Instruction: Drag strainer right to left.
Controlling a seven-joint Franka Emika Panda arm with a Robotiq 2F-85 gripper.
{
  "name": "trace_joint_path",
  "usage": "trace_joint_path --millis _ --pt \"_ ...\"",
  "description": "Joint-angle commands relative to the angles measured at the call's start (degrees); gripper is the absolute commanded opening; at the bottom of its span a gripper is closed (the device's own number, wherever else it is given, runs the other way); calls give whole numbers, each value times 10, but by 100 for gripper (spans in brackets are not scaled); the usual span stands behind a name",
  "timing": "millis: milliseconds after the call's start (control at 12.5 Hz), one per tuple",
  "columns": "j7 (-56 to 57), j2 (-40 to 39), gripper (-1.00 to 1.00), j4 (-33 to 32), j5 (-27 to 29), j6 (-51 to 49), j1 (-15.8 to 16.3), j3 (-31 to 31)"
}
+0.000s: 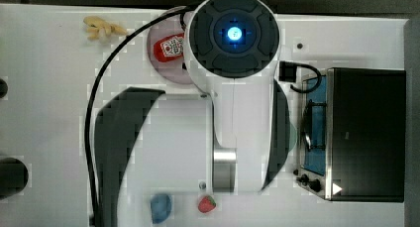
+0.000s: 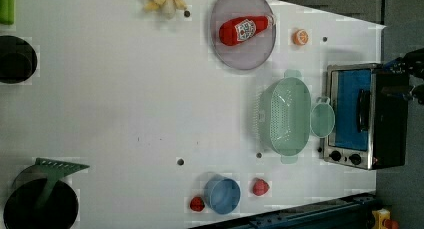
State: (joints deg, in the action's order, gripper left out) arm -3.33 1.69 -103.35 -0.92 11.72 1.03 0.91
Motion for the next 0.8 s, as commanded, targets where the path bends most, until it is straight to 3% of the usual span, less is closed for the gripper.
trace_joint_path --millis 80,240,480,800 --pt "19 294 60 -156 -18 -119 -24 17" --pt "19 292 99 -160 -18 -119 -24 17" --pt "18 277 100 -200 -18 -81 -24 16" --pt "-30 220 100 -298 -18 76 -24 16"
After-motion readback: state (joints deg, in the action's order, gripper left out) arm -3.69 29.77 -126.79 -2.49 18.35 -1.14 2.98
